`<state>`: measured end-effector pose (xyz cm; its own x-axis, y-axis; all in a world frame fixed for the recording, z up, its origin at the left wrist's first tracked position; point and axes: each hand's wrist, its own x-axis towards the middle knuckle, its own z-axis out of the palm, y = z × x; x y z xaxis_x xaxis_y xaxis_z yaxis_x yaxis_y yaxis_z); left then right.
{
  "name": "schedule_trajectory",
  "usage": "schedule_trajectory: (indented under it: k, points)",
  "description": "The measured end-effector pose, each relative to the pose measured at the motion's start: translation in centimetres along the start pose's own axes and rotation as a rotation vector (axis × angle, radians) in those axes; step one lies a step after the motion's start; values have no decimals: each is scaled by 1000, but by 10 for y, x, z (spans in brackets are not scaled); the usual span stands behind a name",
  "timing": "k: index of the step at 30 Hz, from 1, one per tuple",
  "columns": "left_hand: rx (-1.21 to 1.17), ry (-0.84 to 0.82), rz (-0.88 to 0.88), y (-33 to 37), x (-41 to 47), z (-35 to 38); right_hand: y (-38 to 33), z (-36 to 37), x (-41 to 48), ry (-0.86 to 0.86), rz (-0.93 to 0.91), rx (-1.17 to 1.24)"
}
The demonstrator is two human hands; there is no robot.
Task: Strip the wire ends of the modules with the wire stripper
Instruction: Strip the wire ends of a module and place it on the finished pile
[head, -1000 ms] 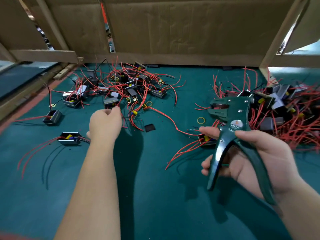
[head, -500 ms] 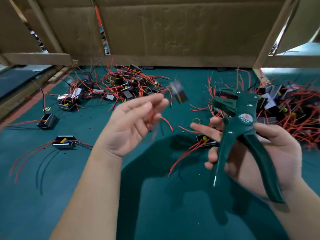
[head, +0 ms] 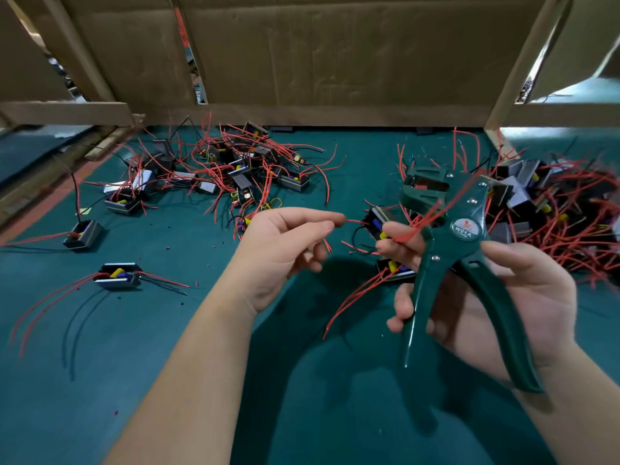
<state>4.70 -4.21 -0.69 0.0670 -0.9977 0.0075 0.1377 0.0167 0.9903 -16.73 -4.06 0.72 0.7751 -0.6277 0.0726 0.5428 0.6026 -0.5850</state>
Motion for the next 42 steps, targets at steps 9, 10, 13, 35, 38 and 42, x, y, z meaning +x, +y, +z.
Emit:
schedule_trajectory:
  k: [9,10,13,35,38,42]
  points:
    - [-481,15,-71,9,4,-6,-1,-4,0,-20,1,108]
    - [-724,-1,-62,11,3,-14,-2,-5,0,-22,-6,123]
    - [-950,91,38,12,4,-29,-5,-6,-1,1,-17,134]
    - [-320,149,243,-9,-4,36,23,0,9,-96,163,99]
    - [-438,134,138,-3,-6,38,25,1,9,-114,197,143]
    - [-512,165,58,0,-7,40,26,-2,6,-51,217,6]
